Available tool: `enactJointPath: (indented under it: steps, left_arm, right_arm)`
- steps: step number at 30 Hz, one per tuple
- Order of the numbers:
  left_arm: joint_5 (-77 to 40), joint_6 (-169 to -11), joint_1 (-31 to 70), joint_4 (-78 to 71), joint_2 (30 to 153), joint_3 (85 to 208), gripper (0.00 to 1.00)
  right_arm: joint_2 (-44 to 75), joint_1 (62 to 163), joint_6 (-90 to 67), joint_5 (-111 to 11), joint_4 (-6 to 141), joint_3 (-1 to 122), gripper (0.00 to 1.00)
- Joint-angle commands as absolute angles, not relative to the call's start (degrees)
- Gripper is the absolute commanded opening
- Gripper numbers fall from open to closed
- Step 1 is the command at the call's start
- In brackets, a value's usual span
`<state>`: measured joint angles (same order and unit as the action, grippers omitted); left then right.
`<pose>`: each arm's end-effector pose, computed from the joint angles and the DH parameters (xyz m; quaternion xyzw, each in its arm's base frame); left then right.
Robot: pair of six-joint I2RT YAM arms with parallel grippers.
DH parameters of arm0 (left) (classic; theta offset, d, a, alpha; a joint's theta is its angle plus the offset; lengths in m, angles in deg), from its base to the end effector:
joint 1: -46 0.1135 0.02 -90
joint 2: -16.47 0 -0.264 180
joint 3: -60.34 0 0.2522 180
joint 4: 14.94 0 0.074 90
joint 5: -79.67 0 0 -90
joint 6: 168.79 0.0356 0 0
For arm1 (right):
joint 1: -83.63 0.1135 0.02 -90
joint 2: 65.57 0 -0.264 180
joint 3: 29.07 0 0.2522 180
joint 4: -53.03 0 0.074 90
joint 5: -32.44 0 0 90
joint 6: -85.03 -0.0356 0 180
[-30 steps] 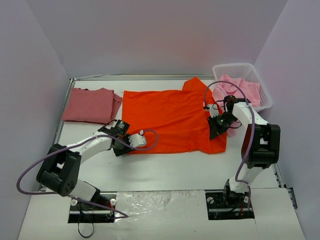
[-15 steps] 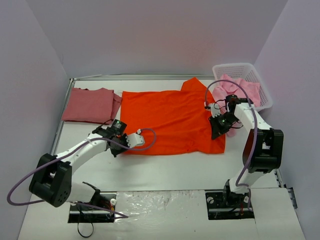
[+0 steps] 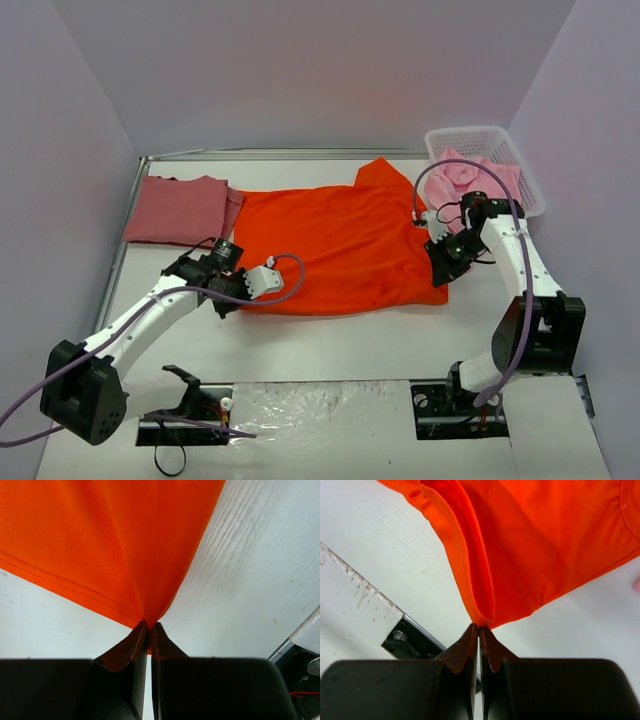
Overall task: Fold and stack the t-shirts
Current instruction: Grap the side of the flattened tshirt closest away from the robot with both arms, then fold the flattened tshirt in 1/3 of the way
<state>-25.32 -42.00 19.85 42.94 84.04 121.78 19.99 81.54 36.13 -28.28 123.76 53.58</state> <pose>0.1912 -0.1041 0.2332 0.5294 0.8087 -0.1059 0.2338 0.2815 0.0072 0.2631 -0.3537 0.8907 0.1819 0.2201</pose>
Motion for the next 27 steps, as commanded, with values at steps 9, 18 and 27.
enactJointPath:
  steps: [9,18,27]
  left_arm:
    - [-23.96,-42.58,19.54,47.34,81.33,122.18,0.03]
    - [-21.67,-42.23,19.54,46.19,85.99,125.43,0.03]
    - [-19.83,-41.53,19.63,46.19,91.0,131.75,0.02]
  right_arm:
    - [12.38,81.69,40.47,-30.93,134.2,55.62,0.0]
    - [23.27,81.78,39.59,-29.17,133.32,67.48,0.0]
    - [31.46,82.04,39.42,-29.43,133.32,76.18,0.0]
